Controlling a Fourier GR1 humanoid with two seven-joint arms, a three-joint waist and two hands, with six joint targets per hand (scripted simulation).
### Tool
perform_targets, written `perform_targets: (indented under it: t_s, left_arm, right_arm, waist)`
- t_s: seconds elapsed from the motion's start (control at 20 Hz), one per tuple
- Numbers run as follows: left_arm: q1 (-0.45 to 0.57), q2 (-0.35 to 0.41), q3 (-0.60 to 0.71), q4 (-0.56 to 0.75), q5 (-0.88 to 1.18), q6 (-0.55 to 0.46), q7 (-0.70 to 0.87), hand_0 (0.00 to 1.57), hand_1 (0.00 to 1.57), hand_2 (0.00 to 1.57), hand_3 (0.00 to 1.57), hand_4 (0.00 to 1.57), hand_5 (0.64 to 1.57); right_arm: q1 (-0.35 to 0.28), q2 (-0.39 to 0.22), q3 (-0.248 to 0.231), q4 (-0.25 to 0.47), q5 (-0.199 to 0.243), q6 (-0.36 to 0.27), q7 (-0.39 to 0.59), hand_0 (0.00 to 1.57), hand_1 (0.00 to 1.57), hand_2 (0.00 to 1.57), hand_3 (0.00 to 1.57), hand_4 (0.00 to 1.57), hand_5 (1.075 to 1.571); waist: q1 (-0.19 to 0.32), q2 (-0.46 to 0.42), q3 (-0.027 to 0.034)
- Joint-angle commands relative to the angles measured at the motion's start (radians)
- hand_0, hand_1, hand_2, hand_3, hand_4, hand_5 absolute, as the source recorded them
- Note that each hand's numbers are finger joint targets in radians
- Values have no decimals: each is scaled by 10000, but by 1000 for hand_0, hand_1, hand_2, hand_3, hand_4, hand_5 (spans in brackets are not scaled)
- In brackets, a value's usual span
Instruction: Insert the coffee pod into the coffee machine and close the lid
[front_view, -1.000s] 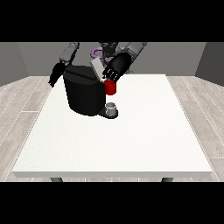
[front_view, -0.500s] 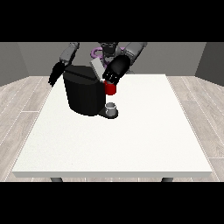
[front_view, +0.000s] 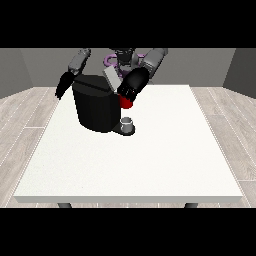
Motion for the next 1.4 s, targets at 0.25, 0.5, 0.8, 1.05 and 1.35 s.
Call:
perform_targets:
  t_s: [0.25, 0.5, 0.8, 1.05, 1.35]
  left_arm:
    - [-642, 373, 452, 174, 45, 566, -207, 1247, 1247, 1210, 954, 0, 1571]
    - [-256, 548, 248, 12, -92, 608, -1000, 1269, 1269, 1236, 966, 0, 1571]
    - [-280, 968, 98, 129, -465, 895, -1460, 999, 999, 1023, 718, 0, 1571]
    - [-259, 924, 56, 167, -704, 1212, -1248, 0, 0, 686, 554, 0, 1571]
    - [-653, 867, -31, -13, -801, 1002, -1239, 0, 0, 555, 458, 0, 1571]
  right_arm:
    - [-249, 200, 215, -177, 221, -234, -53, 0, 0, 0, 0, 61, 1571]
    - [-102, 2, -65, 56, 157, -266, -323, 0, 0, 0, 0, 99, 1571]
    - [-324, -246, 41, -283, 230, -8, 169, 0, 0, 0, 0, 147, 1571]
    - [-126, 85, 235, -223, 314, -169, 128, 0, 0, 0, 0, 160, 1571]
    - [-696, 152, -64, 273, 461, -692, 86, 0, 0, 0, 0, 147, 1571]
  waist:
    - [-371, 580, -16]
    - [34, 592, -15]
    - [-188, 678, -16]
    - [-206, 617, -14]
    - [281, 718, -13]
